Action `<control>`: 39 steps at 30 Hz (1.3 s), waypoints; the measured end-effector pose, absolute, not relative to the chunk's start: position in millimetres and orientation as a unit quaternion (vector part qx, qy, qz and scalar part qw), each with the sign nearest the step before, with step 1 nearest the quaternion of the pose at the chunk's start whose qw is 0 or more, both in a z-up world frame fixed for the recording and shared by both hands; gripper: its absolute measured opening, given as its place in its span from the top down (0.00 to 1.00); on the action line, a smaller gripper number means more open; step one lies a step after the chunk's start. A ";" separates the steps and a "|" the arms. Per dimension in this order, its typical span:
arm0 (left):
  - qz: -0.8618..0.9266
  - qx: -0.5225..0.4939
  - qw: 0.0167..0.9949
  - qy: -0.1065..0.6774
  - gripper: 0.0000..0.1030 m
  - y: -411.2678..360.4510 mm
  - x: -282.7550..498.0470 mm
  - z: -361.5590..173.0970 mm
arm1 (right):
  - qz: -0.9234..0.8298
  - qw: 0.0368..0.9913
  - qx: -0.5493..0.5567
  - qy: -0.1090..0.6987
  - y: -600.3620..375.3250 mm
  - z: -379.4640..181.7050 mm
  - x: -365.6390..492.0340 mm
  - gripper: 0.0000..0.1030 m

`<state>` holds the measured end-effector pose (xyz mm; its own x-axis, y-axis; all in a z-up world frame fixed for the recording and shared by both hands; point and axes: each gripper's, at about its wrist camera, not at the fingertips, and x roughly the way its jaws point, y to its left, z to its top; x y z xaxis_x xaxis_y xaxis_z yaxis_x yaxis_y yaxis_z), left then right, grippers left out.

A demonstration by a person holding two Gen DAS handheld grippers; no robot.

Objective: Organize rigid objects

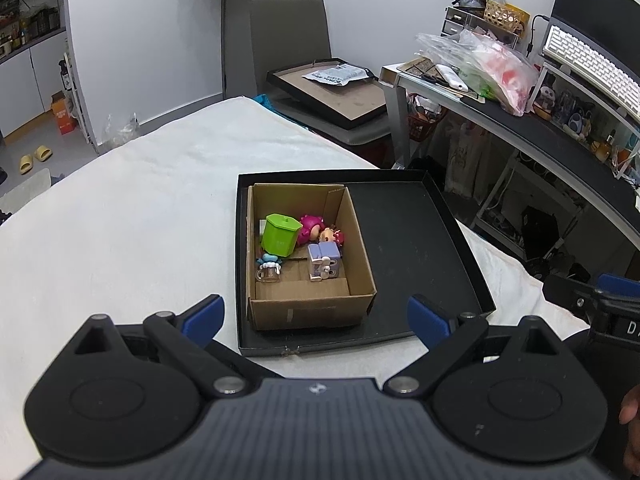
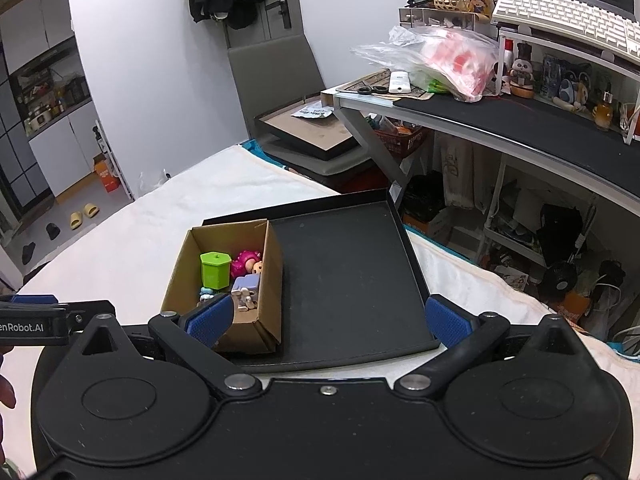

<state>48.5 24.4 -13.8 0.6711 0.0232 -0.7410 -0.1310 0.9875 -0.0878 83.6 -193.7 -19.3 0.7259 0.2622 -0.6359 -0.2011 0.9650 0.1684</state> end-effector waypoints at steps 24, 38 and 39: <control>0.045 -0.062 0.909 0.410 0.06 27.8 44.9 -18.2 | 0.128 0.925 0.036 0.357 -188.9 -22.5 80.4 0.00; 0.035 -0.066 0.911 0.405 0.06 29.8 40.6 -15.2 | 0.143 0.918 0.042 0.367 -185.9 -22.3 78.9 0.00; 0.035 -0.064 0.912 0.405 0.06 28.8 39.7 -15.1 | 0.144 0.918 0.040 0.367 -185.4 -22.3 78.5 0.00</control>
